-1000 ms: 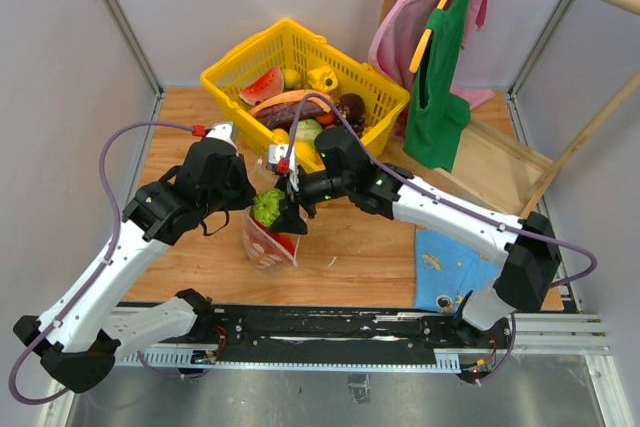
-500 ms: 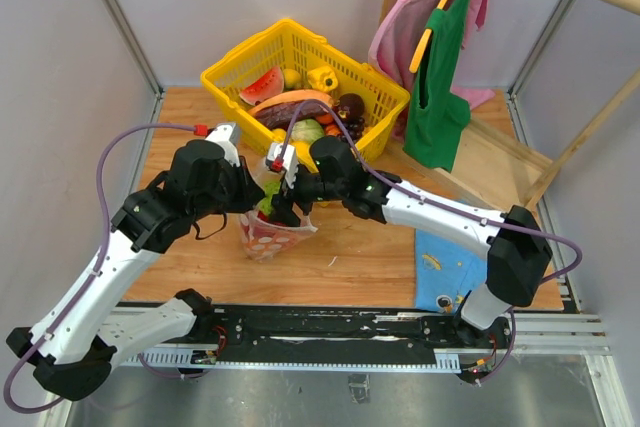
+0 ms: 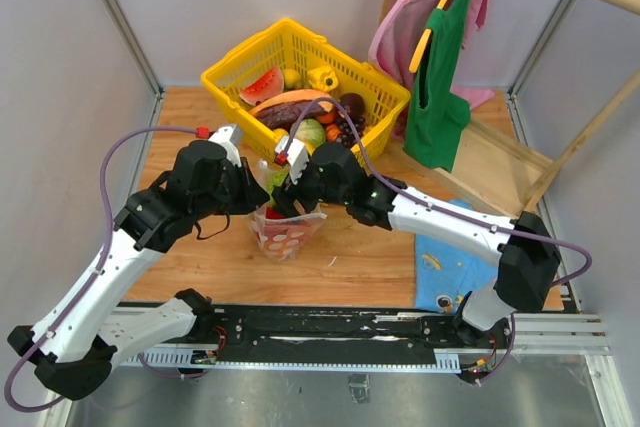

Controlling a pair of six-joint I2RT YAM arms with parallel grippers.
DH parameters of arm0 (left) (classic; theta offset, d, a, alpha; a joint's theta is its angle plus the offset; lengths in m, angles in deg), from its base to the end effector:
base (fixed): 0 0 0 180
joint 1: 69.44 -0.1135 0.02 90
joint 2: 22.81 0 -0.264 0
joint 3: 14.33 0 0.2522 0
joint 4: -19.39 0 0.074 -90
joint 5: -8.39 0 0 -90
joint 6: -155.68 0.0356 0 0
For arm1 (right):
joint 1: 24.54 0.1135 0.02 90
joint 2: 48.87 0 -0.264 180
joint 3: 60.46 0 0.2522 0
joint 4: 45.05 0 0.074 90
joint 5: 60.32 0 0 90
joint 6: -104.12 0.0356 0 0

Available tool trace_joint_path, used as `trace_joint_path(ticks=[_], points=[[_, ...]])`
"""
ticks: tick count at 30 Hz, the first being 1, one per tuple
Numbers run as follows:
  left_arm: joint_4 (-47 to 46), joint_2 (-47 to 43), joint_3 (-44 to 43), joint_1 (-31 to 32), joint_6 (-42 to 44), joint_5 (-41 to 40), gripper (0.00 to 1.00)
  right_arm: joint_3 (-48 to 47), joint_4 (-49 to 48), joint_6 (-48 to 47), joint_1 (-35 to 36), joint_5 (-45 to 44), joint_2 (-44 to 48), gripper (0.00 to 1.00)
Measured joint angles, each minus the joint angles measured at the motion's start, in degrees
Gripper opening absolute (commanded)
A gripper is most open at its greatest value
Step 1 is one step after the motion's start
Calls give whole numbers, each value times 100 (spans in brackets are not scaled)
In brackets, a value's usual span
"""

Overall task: Place the food in the zip-top bag and seal the zipper
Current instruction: Place the fake fruit in the zipper food storage bag.

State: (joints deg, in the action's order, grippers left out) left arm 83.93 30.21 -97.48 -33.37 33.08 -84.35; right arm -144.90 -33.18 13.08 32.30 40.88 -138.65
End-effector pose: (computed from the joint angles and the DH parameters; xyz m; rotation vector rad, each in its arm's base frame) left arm 0.1382 -0.0985 0.3891 0.0396 2.2403 -0.6219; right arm 0.1989 0.3170 0.3218 -1.0670 1.6383 0.8416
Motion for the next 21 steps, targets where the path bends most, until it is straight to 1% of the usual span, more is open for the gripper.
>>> trace_joint_path(ticks=[3, 7, 9, 13, 21], points=[[9, -7, 109, 0, -162, 74, 0, -225, 649, -33, 26, -304, 125, 37], [33, 0, 264, 0, -328, 238, 0, -540, 1484, -155, 28, -643, 243, 40], [76, 2, 275, 0, -389, 240, 0, -588, 1641, -216, 28, -627, 258, 40], [116, 2, 306, 0, -531, 131, 0, -542, 1606, -278, 28, -197, 256, 44], [354, 42, 459, 0, -772, -374, 0, -439, 1064, -374, 146, 640, -17, 59]])
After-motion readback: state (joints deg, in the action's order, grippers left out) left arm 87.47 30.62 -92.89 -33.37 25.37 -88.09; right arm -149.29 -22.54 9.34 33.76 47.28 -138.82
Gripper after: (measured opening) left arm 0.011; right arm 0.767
